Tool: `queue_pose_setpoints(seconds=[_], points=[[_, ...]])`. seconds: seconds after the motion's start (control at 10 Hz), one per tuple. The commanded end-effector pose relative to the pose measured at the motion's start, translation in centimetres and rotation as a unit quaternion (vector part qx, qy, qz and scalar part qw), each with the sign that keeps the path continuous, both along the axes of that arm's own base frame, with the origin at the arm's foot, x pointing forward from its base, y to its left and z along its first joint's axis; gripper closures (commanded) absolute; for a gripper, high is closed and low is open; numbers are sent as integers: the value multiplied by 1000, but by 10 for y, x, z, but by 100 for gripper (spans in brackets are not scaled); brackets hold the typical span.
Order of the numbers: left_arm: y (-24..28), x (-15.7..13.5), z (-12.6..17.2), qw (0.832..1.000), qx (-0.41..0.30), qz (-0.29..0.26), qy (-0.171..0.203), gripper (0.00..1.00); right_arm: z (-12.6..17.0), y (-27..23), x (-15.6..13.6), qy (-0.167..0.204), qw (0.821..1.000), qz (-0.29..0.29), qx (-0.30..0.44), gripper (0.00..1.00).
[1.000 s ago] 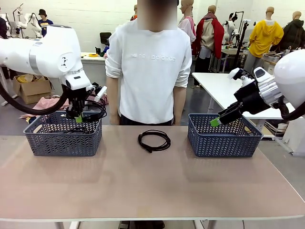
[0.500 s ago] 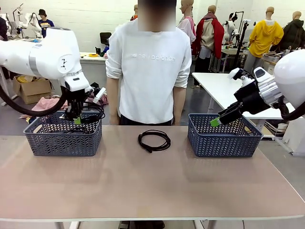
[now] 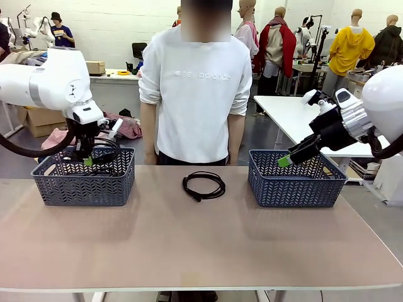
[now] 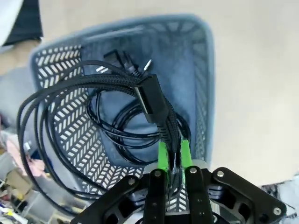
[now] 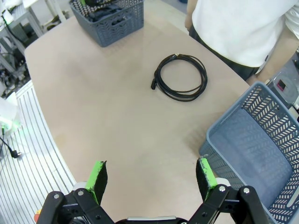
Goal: Organize the cables according to human instructions.
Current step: Pick up a bundle of cables and place it in the basket indicated by the human.
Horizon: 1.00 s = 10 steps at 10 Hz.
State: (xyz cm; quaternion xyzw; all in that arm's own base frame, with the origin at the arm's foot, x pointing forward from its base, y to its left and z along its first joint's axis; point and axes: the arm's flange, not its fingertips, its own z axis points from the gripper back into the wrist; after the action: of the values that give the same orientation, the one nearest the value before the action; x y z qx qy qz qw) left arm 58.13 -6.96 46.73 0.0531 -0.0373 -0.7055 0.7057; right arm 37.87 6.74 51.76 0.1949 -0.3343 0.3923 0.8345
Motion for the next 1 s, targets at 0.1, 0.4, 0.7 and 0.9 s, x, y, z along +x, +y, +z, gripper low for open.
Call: queue_pose_setpoints(seconds=[0.1, 0.4, 0.7, 0.9], points=[[6, 18, -9, 999, 12, 29, -9, 88, -1, 0, 3, -4, 1000, 9, 11, 0], [12, 24, -16, 999, 11, 33, -22, 81, -1, 0, 3, -4, 1000, 9, 11, 0], [13, 25, -16, 999, 11, 33, -16, 49, -1, 0, 3, -4, 1000, 9, 11, 0], [15, 25, -14, 999, 13, 35, -8, 30, -1, 0, 3, -4, 1000, 9, 11, 0]])
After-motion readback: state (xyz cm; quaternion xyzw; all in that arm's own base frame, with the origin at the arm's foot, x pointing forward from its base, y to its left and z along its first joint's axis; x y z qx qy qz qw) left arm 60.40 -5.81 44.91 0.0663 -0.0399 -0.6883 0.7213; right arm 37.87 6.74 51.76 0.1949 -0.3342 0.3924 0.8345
